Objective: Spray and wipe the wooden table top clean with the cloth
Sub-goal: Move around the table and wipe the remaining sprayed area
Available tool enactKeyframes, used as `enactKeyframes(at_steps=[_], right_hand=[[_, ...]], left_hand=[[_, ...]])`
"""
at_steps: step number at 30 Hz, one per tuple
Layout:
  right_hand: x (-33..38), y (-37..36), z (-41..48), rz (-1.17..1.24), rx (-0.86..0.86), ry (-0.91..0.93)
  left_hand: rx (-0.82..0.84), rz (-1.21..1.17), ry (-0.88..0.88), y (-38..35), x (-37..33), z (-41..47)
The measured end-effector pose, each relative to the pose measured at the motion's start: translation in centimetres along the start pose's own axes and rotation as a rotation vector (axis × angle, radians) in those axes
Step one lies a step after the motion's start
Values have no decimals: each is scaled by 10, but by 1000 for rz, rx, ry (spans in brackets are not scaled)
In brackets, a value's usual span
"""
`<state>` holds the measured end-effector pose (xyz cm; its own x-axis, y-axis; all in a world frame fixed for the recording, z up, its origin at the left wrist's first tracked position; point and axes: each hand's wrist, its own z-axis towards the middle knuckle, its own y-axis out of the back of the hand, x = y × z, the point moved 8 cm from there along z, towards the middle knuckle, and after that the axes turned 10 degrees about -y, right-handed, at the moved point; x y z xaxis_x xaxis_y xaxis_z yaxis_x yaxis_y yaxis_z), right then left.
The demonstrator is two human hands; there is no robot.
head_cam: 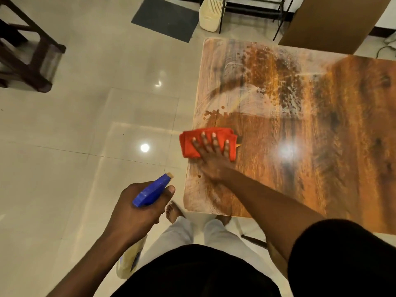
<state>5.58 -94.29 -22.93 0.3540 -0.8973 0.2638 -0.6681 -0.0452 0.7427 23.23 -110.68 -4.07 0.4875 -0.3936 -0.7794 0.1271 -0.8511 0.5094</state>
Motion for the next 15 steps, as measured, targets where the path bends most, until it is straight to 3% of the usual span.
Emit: enactKeyframes(at_steps=[5, 8, 12, 15], right_hand=[[39, -90, -86, -180, -52, 231], [17, -116, -137, -181, -78, 273], [-55, -113, -177, -211, -93, 168], [-128, -86, -178, -188, -53, -72]], left_hand=[[21, 29, -10, 11, 10, 6], [26, 17, 16, 5, 10, 10], [61, -4, 26, -5, 8, 13], [80, -16, 49, -9, 10, 13]])
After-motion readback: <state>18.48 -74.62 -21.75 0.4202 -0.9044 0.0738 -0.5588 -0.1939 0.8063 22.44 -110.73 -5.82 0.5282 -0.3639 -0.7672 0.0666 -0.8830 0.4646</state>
